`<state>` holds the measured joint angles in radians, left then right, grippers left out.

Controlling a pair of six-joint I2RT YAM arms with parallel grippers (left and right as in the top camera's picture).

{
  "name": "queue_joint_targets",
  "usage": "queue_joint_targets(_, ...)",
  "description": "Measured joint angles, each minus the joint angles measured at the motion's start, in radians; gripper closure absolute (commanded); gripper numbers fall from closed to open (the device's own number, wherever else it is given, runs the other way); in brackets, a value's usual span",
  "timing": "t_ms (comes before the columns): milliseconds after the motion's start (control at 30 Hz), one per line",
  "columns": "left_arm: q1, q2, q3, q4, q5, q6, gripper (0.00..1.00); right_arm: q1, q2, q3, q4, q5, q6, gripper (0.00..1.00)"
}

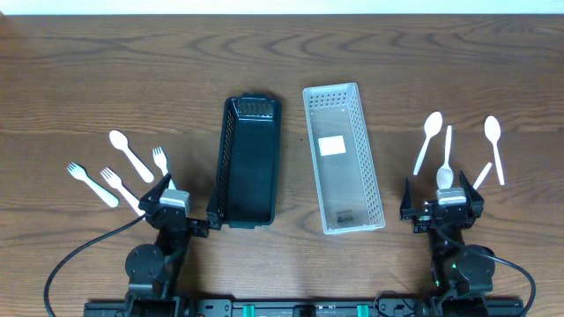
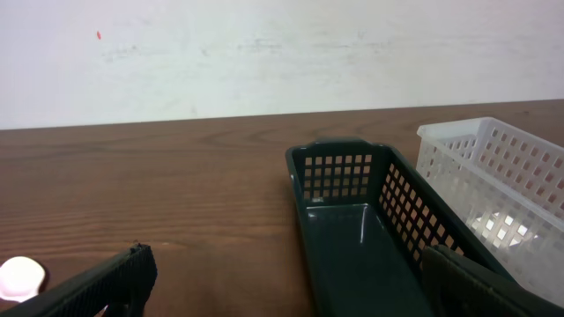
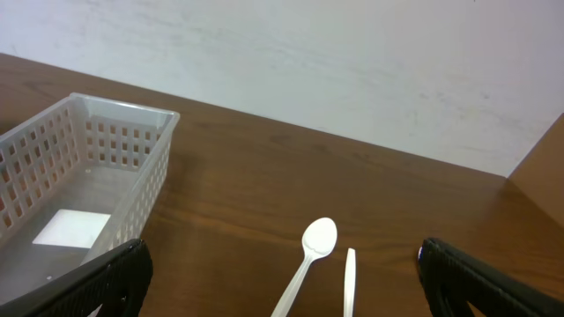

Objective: Pack container

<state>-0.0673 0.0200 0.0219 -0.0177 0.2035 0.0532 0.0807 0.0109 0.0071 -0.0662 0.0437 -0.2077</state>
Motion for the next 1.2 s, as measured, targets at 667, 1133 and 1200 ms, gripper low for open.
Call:
queue_joint_targets(667, 0.0, 0.0, 0.0, 0.0, 0.0, 0.0, 0.02, 0.0, 0.0, 0.0, 0.0, 0.0, 0.0, 0.01)
queue_joint_targets(1133, 0.0, 0.053, 0.051, -0.077, -0.023, -0.182, 0.02, 0.0, 0.02, 0.024, 0.003, 0.017, 0.181, 0.01)
queue_joint_targets(1200, 0.0, 0.122, 0.104, -0.09, -0.036, -0.208, 0.02, -0.009, 0.065, 0.068, 0.003, 0.019, 0.205, 0.01)
